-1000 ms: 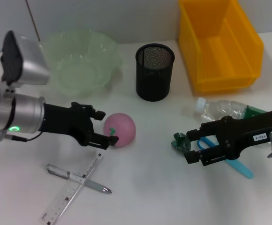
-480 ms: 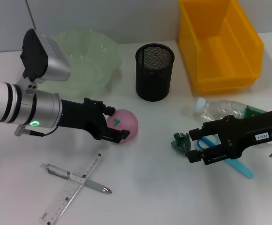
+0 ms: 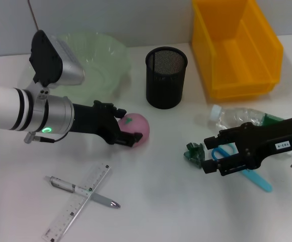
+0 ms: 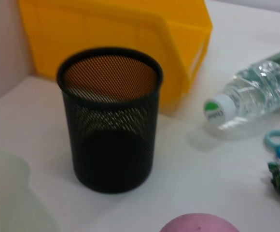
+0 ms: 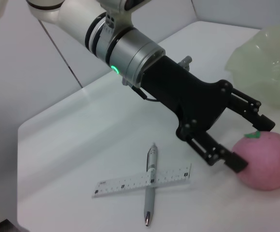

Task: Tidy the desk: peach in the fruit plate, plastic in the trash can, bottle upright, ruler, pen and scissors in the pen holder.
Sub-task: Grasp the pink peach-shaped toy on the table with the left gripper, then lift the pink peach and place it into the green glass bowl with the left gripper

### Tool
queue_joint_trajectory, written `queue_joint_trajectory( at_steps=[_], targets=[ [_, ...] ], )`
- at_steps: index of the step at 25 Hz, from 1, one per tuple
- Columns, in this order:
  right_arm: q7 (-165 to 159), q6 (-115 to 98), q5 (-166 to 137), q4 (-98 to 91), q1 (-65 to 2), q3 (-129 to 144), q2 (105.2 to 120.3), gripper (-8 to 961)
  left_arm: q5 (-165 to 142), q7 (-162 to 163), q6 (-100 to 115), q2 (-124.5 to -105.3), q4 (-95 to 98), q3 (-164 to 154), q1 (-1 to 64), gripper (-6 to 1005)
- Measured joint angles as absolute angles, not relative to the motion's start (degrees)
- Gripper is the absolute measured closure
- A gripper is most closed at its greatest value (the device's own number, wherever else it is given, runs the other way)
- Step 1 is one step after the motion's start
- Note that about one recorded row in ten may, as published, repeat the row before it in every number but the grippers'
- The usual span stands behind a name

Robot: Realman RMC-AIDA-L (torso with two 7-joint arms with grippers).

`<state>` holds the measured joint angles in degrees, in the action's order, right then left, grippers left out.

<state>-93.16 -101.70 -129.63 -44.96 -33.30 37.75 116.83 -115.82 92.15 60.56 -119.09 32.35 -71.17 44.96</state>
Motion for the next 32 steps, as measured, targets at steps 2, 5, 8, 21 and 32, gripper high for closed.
queue_joint_trajectory(
  at_steps=[2, 5, 8, 21, 32],
  targets=[
    [-93.2, -101.7, -129.6, -45.0, -33.3, 37.7, 116.82, 185, -114.8, 92.1, 59.0, -119.09, 32.6, -71.3, 44.9, 211],
    [-93.2, -101.8, -129.6, -45.0, -33.3, 37.7, 116.67, 186, -114.8, 92.3, 58.0, -119.0, 32.4, -71.3, 44.9, 279],
    [-93.4, -101.8, -129.6, -45.1, -33.3, 37.8, 116.43, 186, -114.7, 92.4, 58.0, -118.88, 32.9, -71.4, 44.6, 379],
    [-93.6, -101.8, -129.6, -45.1, -33.3, 37.6, 116.26, 188, -99.7, 90.4, 68.3, -118.36, 38.4, -59.4, 41.2, 654],
    [-93.7, -101.8, -129.6, -44.9, -33.2, 37.7, 116.39, 189, -84.1, 79.7, 41.3, -118.82, 30.4, -58.6, 41.0, 771]
  ],
)
